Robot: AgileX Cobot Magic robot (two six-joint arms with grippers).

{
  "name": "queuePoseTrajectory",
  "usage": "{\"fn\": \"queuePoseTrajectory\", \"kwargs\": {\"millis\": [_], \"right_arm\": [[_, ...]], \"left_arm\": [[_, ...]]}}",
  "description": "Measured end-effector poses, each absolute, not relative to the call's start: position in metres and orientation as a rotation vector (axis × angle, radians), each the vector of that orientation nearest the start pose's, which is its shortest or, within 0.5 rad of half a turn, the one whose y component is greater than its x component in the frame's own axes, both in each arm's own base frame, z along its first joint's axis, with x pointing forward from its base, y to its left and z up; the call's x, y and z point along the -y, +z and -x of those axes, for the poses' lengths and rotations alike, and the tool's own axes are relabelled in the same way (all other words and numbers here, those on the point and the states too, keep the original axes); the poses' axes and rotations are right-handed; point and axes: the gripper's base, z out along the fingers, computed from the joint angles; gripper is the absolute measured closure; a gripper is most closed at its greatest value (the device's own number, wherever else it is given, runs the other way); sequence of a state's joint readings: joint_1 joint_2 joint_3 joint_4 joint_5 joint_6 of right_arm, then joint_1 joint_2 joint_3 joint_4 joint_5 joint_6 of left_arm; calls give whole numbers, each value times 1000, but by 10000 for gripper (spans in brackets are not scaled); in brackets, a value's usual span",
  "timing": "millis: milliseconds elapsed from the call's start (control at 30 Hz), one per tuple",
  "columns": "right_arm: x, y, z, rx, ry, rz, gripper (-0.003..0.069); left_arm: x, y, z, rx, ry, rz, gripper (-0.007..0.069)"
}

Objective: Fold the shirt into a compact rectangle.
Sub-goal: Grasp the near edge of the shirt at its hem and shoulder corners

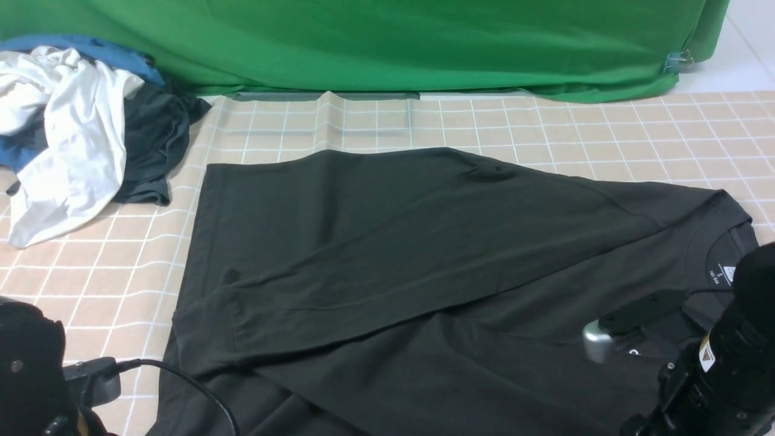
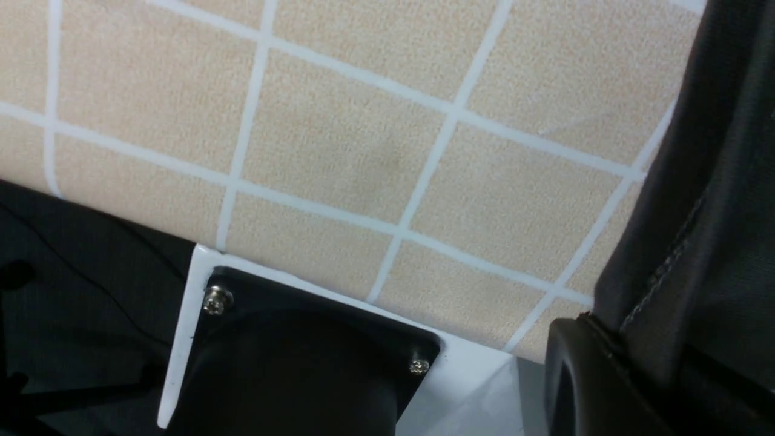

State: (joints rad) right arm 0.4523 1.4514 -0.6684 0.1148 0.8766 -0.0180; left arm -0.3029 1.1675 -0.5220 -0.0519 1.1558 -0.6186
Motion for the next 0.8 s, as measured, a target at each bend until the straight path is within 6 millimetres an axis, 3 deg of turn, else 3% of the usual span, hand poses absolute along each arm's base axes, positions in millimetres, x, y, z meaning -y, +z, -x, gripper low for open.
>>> {"fn": "queuePoseTrajectory", "kwargs": {"millis": [200, 267, 333, 367, 400, 467, 533, 800], "right_arm": [[-98, 154, -184, -3158, 91, 626, 34], [-98, 152, -186, -3162, 80, 642, 63], [-97, 151, -187, -3161, 59, 679, 151], [-97, 150, -187, -3161, 56, 682, 151], [-97, 150, -188, -3155, 46, 703, 222], [-99, 151, -191, -3129, 65, 743, 471], [-100, 152, -192, -3135, 78, 758, 570], [-106, 171, -212, -3105, 22, 820, 598]], "left_arm": [[45, 194, -130, -3226, 23, 555, 594], [46, 193, -131, -3214, 14, 553, 594], [46, 193, -132, -3212, 12, 553, 594], [46, 193, -132, -3212, 12, 553, 594], [46, 194, -132, -3209, 10, 552, 594], [48, 201, -138, -3181, -14, 547, 594], [51, 213, -147, -3137, -49, 543, 594], [58, 264, -177, -2978, -141, 517, 594]]}}
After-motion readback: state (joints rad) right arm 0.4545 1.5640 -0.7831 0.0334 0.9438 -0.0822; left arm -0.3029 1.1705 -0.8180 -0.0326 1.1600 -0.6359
